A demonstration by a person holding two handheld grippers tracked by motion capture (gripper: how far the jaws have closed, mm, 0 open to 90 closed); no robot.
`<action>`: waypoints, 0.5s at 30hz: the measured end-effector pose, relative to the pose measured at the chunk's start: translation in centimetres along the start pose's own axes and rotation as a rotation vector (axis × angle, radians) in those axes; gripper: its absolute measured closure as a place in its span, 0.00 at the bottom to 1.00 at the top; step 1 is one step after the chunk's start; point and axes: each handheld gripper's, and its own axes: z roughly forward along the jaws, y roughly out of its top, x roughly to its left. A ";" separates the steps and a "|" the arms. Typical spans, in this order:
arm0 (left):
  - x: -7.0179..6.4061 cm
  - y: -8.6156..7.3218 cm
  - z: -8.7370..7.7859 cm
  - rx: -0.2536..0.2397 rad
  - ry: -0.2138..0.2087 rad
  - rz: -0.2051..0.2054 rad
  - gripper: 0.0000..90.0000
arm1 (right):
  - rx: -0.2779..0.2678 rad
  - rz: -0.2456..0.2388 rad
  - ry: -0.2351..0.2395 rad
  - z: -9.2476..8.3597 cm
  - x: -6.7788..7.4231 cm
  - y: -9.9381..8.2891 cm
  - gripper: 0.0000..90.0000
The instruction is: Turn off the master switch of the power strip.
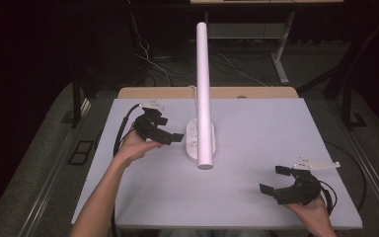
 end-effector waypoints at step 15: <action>1.3 1.7 1.3 0.026 0.015 -0.004 0.03 | -0.006 0.003 -0.004 -0.1 -0.1 0.0 0.00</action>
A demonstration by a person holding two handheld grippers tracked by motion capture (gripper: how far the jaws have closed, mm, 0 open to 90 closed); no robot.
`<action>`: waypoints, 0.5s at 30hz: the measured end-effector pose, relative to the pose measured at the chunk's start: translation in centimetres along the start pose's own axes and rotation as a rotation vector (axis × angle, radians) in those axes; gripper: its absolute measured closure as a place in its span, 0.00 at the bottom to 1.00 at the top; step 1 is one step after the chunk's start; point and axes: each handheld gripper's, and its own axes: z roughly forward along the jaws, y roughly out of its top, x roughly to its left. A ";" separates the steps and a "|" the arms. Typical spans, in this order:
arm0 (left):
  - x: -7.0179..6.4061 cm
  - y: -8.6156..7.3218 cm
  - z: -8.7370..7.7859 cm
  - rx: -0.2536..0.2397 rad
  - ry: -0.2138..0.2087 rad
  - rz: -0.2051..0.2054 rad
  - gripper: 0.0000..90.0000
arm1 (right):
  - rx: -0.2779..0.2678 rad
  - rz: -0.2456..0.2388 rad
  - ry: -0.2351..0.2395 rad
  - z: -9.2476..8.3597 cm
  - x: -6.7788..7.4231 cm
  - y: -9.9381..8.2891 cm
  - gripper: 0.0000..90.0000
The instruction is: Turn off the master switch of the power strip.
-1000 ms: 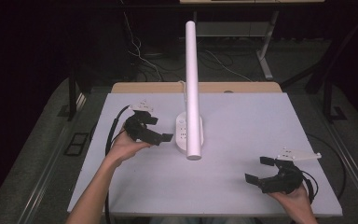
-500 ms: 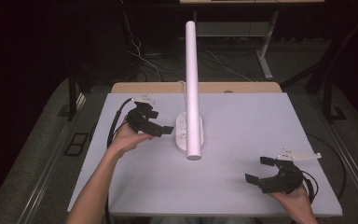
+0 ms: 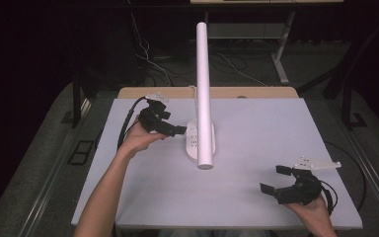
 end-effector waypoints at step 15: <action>1.4 0.2 1.4 -0.013 0.029 -0.041 0.06 | 0.004 -0.001 0.000 0.0 -0.1 0.0 0.00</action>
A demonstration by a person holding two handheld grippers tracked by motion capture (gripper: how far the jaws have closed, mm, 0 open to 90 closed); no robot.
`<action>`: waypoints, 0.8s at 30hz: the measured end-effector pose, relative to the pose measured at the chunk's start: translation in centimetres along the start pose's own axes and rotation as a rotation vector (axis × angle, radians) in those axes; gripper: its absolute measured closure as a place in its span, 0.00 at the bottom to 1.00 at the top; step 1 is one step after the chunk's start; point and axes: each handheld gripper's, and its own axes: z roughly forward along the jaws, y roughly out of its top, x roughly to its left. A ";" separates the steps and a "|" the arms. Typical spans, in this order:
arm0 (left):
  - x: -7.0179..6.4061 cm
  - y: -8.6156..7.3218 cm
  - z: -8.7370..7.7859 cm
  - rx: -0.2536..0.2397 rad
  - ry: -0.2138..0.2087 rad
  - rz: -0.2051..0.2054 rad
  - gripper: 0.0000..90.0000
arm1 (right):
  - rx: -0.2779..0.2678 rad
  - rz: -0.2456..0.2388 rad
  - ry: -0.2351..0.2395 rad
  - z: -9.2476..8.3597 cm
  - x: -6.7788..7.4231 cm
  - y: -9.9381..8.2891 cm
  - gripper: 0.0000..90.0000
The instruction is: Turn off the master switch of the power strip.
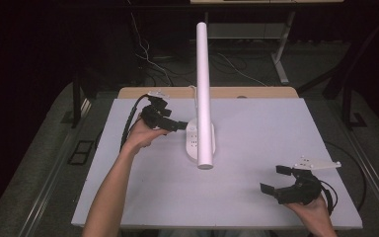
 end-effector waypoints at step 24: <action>1.0 -0.1 3.0 0.035 0.024 -0.061 0.19 | 0.005 -0.007 -0.003 0.0 -0.2 0.0 0.00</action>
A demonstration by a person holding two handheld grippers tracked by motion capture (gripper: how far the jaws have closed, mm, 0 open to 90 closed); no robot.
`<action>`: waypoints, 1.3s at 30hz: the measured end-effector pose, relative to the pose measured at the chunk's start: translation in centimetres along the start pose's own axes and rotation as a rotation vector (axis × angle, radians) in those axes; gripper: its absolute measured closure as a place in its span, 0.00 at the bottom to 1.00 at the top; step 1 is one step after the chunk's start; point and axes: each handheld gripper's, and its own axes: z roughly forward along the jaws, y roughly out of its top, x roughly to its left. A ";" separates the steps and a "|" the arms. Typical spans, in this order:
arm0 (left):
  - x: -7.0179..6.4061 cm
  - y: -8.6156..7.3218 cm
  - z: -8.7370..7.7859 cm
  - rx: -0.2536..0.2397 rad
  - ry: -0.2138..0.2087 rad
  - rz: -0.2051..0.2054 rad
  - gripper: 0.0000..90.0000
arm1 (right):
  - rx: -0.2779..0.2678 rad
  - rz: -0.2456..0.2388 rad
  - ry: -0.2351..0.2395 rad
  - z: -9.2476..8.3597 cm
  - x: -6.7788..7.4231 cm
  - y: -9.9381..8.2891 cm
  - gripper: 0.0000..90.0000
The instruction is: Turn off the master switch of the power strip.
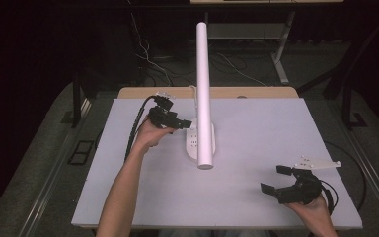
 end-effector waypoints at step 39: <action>0.5 -0.8 3.9 -0.026 0.004 -0.100 0.99 | 0.022 -0.005 0.007 0.1 -0.1 -0.1 0.00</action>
